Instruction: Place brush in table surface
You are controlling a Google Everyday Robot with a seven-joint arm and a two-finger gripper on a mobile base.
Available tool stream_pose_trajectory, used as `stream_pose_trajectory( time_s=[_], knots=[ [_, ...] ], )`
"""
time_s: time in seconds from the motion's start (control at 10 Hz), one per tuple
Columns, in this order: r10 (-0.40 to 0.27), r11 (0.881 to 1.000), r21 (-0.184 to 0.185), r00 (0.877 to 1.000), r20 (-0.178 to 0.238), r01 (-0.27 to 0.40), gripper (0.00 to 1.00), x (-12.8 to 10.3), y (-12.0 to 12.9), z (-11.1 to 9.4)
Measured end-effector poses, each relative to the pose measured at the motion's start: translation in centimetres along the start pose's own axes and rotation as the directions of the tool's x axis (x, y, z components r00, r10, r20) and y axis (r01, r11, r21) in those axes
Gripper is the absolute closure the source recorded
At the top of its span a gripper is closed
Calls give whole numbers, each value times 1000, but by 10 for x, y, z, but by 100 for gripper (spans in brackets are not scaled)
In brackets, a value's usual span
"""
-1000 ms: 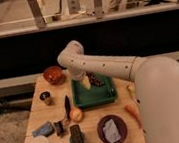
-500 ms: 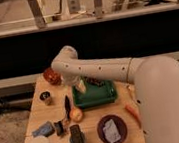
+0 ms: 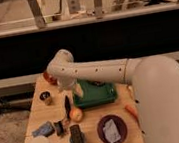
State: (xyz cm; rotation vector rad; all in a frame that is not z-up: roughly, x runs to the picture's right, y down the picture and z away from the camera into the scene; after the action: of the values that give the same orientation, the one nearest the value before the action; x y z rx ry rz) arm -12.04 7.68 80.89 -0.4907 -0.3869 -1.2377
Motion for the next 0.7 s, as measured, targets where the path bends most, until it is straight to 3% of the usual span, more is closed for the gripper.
stream_pose_trajectory(
  time_s=[0.2,0.7],
  knots=[
    [-55,998,-22,998,4,55,20,-19,-20,9],
    [-133,990,-35,991,32,134,20,-48,-38,19]
  ],
)
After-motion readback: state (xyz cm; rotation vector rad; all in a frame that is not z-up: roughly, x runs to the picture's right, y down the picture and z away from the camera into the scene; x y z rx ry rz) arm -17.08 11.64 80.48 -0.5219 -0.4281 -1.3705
